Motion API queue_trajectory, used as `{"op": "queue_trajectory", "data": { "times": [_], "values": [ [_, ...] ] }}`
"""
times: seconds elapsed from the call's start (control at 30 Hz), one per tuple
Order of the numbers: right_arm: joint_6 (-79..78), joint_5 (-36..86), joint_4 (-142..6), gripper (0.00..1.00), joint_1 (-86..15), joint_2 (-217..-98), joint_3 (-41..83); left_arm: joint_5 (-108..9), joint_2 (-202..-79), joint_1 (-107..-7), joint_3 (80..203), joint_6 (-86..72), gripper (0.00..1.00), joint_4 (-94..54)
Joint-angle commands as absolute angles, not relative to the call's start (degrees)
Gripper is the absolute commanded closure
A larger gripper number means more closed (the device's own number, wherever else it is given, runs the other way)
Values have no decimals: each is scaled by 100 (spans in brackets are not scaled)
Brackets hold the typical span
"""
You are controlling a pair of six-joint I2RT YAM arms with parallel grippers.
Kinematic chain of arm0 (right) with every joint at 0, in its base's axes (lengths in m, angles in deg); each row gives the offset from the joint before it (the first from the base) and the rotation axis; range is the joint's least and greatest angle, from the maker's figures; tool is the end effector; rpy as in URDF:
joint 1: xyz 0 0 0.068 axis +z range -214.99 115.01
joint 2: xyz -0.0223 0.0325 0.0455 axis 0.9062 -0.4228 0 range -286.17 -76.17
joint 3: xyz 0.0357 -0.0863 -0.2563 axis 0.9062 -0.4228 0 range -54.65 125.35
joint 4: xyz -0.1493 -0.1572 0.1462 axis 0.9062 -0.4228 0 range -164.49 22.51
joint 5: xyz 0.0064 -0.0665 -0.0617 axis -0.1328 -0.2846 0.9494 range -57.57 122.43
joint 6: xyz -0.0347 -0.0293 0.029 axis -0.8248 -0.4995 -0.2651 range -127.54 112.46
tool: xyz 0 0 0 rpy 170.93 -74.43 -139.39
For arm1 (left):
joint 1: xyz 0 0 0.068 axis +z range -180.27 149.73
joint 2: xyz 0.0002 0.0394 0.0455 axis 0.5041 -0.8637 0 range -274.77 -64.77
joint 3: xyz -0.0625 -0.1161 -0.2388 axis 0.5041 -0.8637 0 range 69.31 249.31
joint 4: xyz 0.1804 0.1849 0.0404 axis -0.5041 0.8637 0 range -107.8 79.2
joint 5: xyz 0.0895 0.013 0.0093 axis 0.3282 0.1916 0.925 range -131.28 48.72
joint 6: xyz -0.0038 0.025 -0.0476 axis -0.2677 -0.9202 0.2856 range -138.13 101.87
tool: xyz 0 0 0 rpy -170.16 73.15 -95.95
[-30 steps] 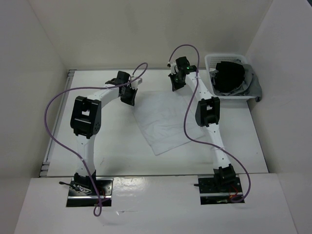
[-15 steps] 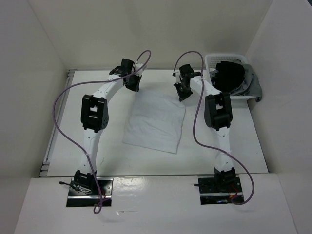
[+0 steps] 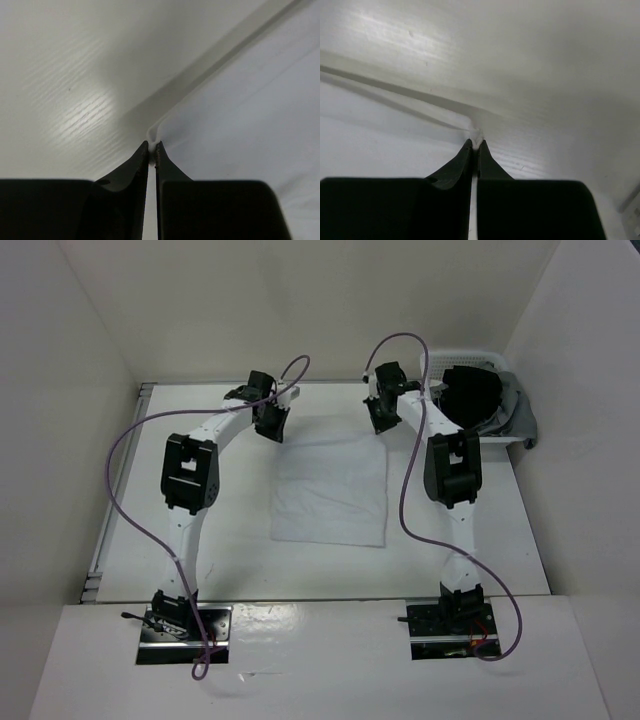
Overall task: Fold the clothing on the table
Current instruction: Fold the skirt
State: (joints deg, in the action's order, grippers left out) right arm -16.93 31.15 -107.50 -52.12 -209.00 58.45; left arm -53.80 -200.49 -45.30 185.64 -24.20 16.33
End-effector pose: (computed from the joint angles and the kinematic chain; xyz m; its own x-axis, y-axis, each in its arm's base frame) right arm 0.4927 0.1134 0.1862 -0.7927 -0.3484 -0.5002 -0.3678 0.9278 -0.0632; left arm 0.5048 -0.1435 0.1856 -0.7322 0.3035 -0.6097 0.4576 0.8823 -0.1104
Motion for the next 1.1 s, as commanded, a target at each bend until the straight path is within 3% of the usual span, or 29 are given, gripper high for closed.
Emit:
{"op": "queue_trajectory", "data": {
  "times": [0.0, 0.3, 0.63, 1.07],
  "values": [
    [-1589, 3304, -10598, 100, -5286, -21142, 6487, -5332, -19459, -4319, 18139, -2534, 88, 1402],
    [-1589, 3076, -11284, 100, -5225, -21960, 7999, -5280, -18967, -4064, 17469, -2428, 88, 1112],
    [-1650, 3198, -11337, 100, -5119, -21601, 7947, -5280, -18966, -4011, 18163, -2428, 88, 1392],
    [-1870, 3506, -10889, 100, -5119, -20352, 6778, -5332, -18659, -4011, 18586, -2587, 88, 1718]
  ]
}}
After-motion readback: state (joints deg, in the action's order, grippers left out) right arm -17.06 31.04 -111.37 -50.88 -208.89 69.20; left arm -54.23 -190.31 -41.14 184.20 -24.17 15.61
